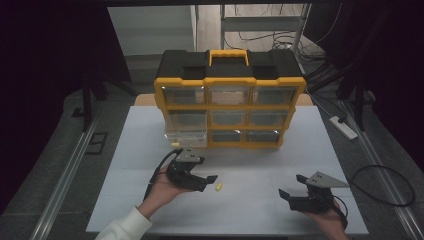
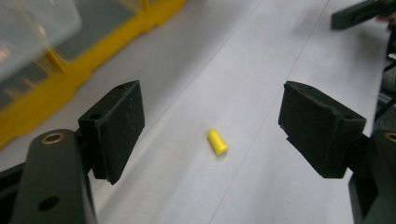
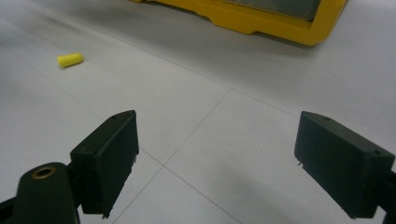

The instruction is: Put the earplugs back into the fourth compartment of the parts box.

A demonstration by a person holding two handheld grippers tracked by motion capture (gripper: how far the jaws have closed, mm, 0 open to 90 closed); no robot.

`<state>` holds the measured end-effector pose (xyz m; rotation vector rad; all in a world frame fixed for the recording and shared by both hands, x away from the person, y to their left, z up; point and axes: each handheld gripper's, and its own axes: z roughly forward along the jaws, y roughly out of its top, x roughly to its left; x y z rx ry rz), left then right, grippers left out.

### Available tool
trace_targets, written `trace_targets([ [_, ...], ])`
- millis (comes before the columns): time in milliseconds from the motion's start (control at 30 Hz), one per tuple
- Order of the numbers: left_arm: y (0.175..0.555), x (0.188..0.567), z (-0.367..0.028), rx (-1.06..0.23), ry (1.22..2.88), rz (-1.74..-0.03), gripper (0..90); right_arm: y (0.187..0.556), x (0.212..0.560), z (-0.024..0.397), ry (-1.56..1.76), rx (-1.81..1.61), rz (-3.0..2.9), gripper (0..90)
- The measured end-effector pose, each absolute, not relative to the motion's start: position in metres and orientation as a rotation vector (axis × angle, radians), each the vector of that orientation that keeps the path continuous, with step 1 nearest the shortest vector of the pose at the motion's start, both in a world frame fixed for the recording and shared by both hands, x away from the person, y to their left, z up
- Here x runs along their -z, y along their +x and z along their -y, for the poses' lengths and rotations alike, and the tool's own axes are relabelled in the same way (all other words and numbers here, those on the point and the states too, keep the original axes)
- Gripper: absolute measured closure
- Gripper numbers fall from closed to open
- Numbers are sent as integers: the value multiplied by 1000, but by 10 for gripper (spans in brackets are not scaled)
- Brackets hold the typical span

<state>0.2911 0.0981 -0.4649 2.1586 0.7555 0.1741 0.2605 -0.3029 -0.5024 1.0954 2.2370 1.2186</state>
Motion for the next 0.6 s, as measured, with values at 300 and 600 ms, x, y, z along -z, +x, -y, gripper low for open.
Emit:
trace_targets([
  [300, 303, 487, -80, -129, 2262, -765, 219, 260, 503, 303, 1097, -1217, -2239, 144],
  [600, 306, 503, -65, -111, 2343, -767, 218, 260, 503, 303, 1098, -1214, -2239, 144],
])
